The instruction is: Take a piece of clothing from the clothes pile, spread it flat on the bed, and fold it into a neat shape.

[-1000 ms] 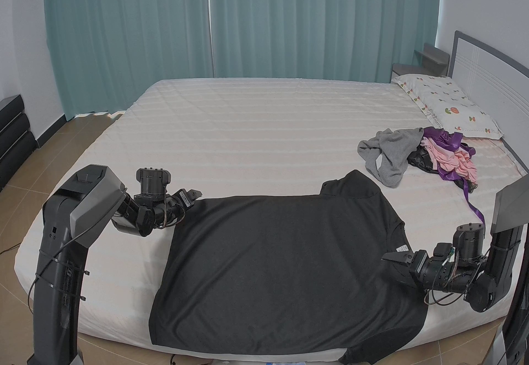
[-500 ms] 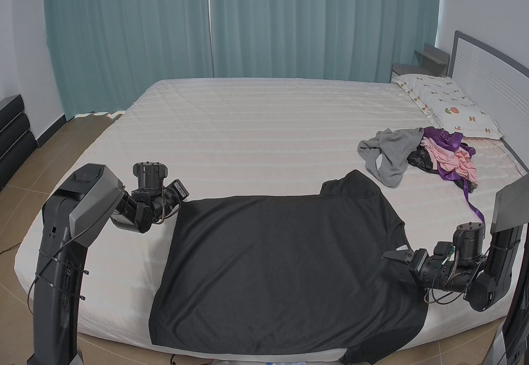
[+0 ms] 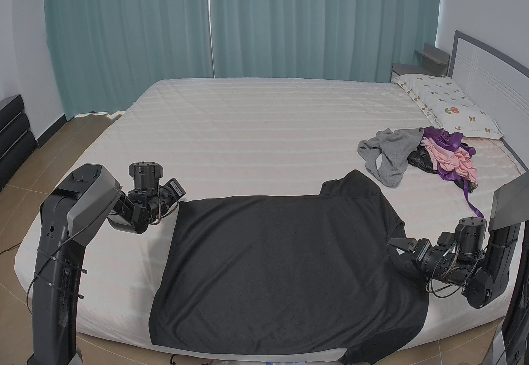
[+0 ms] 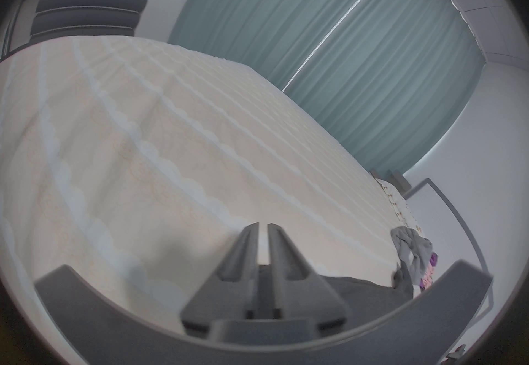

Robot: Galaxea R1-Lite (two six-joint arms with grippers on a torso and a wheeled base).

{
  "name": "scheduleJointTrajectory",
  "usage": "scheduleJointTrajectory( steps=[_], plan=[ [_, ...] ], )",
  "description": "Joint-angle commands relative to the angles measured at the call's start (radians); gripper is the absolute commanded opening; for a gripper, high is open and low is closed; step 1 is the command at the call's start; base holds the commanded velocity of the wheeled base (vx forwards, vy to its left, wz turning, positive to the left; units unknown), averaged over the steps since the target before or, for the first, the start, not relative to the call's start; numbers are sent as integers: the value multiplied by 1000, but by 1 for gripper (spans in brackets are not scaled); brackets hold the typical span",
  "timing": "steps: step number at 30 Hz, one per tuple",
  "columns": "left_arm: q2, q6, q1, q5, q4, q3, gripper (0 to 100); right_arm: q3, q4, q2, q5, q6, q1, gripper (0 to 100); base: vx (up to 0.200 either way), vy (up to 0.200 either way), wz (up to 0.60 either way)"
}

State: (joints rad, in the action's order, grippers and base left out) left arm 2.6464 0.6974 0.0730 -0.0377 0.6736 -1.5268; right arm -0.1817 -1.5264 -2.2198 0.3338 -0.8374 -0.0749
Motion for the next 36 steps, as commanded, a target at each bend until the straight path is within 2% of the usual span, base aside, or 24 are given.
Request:
scheduleJointTrajectory(
  steps=[1, 8, 19, 25, 26, 34, 36],
  plan=[
    [-8, 16, -1, -87, -9, 7, 100, -2, -5, -18, 1, 0, -2, 100, 0, 0, 0],
    [6, 39, -1, -122, -11, -9, 100, -2, -5, -21, 1, -2, -6, 100, 0, 0, 0],
    [14, 36, 8, -126, -31, -9, 100, -10, -6, -20, 1, -2, -8, 100, 0, 0, 0],
    [7, 36, 18, -142, -100, -13, 100, -82, 6, -1, 2, 0, 49, 100, 0, 0, 0],
    [7, 36, 18, -142, -101, -13, 0, -88, 9, -1, 2, 0, 49, 100, 0, 0, 0],
    [6, 37, 16, -140, -97, -12, 0, -294, 101, -46, 1, 9, 83, 100, 0, 0, 0],
    [1, 40, 13, -128, -95, -12, 0, -418, 222, -47, 1, 9, 96, 100, 0, 0, 0]
  ],
)
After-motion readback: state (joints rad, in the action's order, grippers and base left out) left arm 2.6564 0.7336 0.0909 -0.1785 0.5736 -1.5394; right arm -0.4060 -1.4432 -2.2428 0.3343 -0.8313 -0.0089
